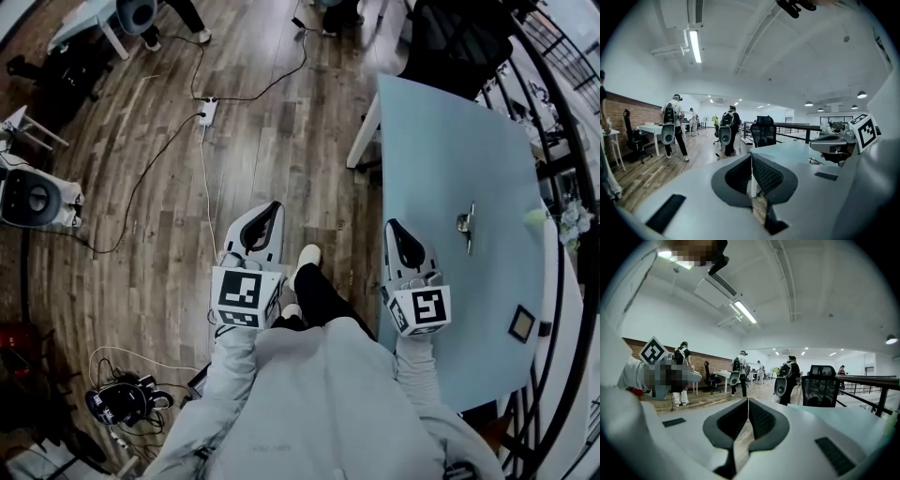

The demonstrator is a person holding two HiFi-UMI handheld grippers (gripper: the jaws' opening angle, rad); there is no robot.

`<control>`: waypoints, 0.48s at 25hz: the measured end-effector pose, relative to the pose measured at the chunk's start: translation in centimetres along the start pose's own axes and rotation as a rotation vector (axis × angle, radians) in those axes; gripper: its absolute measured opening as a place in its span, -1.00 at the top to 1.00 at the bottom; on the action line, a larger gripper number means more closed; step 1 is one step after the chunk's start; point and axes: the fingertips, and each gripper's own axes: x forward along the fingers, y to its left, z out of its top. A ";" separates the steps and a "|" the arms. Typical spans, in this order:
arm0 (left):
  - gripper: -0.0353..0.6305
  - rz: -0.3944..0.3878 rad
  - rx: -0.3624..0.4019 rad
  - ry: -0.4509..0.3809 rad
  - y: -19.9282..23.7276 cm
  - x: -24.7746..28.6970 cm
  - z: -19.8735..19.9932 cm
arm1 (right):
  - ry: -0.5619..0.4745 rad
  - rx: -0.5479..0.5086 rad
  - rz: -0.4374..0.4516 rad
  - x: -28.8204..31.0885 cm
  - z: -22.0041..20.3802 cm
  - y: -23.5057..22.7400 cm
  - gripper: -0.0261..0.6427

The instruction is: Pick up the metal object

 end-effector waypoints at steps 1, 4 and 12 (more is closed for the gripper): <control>0.81 -0.002 0.004 -0.003 0.5 0.9 0.5 | -0.007 0.002 0.000 0.9 0.4 -0.3 0.85; 0.81 -0.013 0.012 -0.005 2.0 3.9 2.2 | -0.012 0.002 -0.004 3.8 1.8 -1.8 0.85; 0.81 -0.042 0.038 -0.011 4.0 12.6 6.4 | -0.003 0.018 -0.045 9.8 3.4 -8.0 0.85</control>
